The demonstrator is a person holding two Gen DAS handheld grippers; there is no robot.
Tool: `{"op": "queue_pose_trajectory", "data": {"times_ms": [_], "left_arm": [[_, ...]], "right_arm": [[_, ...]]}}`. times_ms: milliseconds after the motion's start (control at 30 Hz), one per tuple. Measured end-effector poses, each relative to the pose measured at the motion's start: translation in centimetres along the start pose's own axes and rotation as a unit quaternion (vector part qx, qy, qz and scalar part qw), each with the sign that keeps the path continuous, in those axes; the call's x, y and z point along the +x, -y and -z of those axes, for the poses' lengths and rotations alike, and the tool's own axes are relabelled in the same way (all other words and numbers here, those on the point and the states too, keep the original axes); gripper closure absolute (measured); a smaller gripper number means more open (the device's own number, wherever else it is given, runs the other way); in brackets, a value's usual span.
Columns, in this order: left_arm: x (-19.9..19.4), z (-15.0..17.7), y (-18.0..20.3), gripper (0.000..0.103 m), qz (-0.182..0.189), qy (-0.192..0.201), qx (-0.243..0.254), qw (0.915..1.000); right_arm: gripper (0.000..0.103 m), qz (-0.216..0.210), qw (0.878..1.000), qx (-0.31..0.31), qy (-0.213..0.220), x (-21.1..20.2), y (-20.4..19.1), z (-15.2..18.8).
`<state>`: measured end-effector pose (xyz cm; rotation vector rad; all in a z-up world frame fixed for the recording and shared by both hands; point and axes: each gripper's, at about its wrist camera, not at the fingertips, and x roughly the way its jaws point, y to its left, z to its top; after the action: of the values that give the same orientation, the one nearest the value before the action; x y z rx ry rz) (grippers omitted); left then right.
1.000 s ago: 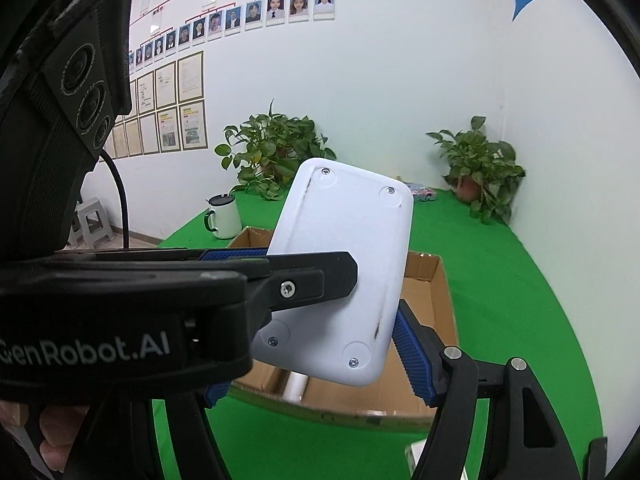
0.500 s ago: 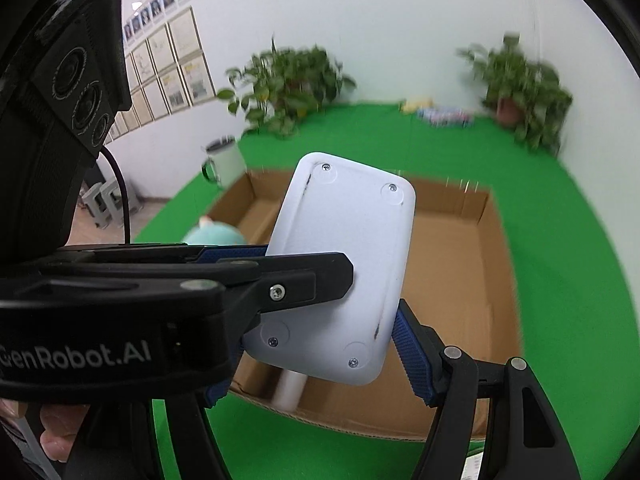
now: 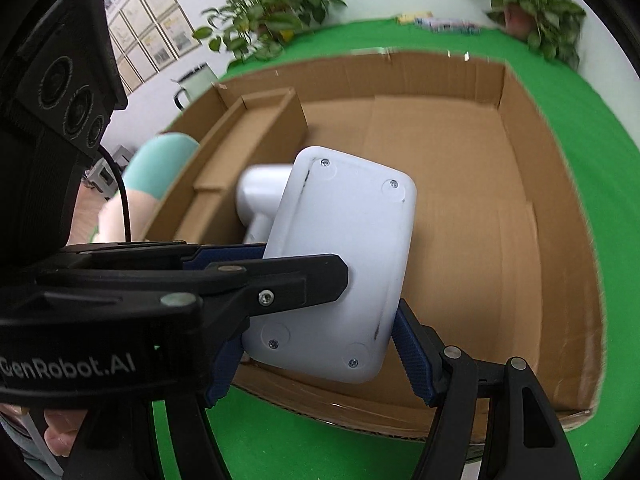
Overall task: Organize objects
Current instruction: 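Lower the white rounded device into the box beside the hair dryer with the right gripper, then open the right gripper and withdraw it from the box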
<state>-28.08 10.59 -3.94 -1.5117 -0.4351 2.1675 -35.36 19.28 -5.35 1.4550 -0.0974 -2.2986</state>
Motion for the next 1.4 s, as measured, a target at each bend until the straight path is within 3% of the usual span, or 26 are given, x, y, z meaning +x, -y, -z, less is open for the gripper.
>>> {"op": "queue_pose_trajectory", "data": {"times_ms": [167, 467, 633, 800, 900, 967, 1033, 1400], "left_arm": [[0.9, 0.2, -0.5, 0.077, 0.005, -0.007, -0.014, 0.9999], [0.6, 0.5, -0.4, 0.075, -0.002, -0.024, -0.018, 0.9996], [-2.4, 1.2, 0.4, 0.072, -0.001, 0.012, 0.001, 0.9999], [-7.2, 2.3, 0.9, 0.069, -0.021, 0.068, 0.031, 0.9969], [-9.4, 3.1, 0.2, 0.069, -0.042, 0.092, 0.036, 0.9942], [-10.2, 3.4, -0.6, 0.069, -0.048, 0.100, 0.030, 0.9934], [-10.7, 3.8, -1.8, 0.069, -0.052, 0.102, 0.018, 0.9932], [-10.3, 5.4, -5.6, 0.069, -0.067, 0.101, -0.011, 0.9925]], "right_arm": [[0.035, 0.014, 1.000, -0.002, -0.026, 1.0, -0.2, -0.3], [0.033, 0.002, 0.999, 0.005, -0.043, 0.8, -0.1, -0.8], [0.032, -0.021, 0.999, 0.023, -0.040, -0.5, 0.8, -1.0], [0.032, -0.014, 0.998, 0.048, -0.031, -0.8, 2.5, -1.8], [0.042, -0.022, 0.997, 0.057, -0.043, 0.3, 2.8, -2.0], [0.053, -0.021, 0.997, 0.055, -0.050, 1.2, 2.5, -1.9], [0.058, -0.023, 0.997, 0.056, -0.052, 1.8, 2.0, -1.7], [0.055, -0.013, 0.997, 0.057, -0.047, 2.2, 1.3, -1.3]]}}
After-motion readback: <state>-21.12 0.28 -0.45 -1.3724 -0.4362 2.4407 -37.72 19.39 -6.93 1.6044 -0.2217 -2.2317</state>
